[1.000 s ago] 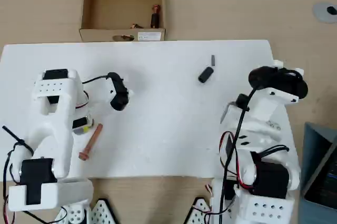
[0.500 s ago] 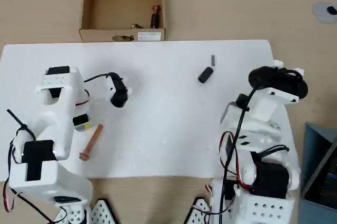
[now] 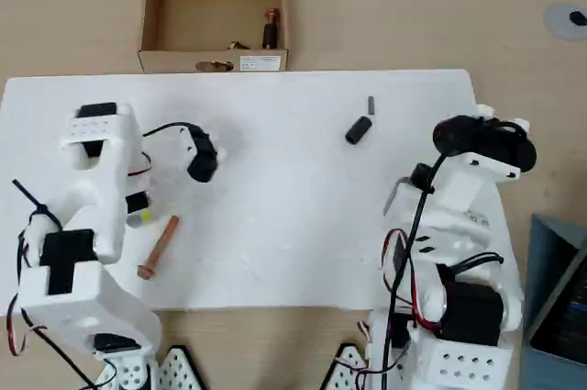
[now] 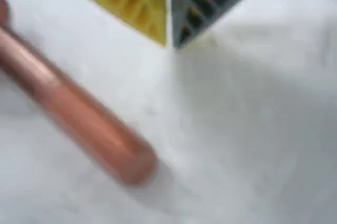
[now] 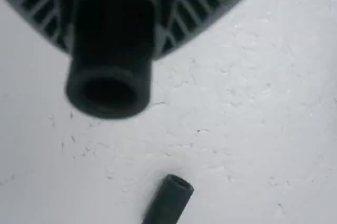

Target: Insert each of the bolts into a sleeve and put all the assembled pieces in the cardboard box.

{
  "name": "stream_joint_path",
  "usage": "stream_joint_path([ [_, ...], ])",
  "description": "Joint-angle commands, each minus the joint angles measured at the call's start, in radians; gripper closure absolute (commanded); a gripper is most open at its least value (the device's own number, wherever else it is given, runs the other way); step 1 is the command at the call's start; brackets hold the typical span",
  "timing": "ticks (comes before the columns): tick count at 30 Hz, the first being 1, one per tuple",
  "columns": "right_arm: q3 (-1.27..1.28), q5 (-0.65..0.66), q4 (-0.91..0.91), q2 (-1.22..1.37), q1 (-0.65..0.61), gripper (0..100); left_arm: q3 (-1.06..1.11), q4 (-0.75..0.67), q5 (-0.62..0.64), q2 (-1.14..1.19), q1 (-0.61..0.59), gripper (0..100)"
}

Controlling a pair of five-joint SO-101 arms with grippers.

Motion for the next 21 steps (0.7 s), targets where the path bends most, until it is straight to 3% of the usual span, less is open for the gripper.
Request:
stream_joint_path([
  [1,-0.001,0.006,-0.018,-0.004,0.007,98.9,-0.149,0.121,0.015,-0.005,-0.008,99],
  [5,0.001,0.005,-0.018,-0.004,0.007,98.9,-0.296,0.195,0.049,-0.005,-0.009,99],
  [9,0.001,0.005,-0.018,-0.004,0.007,98.9,-0.381,0.196,0.051,0.002,-0.029,91],
  [21,0.001,0.005,-0.018,0.002,0.007,98.9,-0.428,0.006,0.089,0.156,-0.049,91],
])
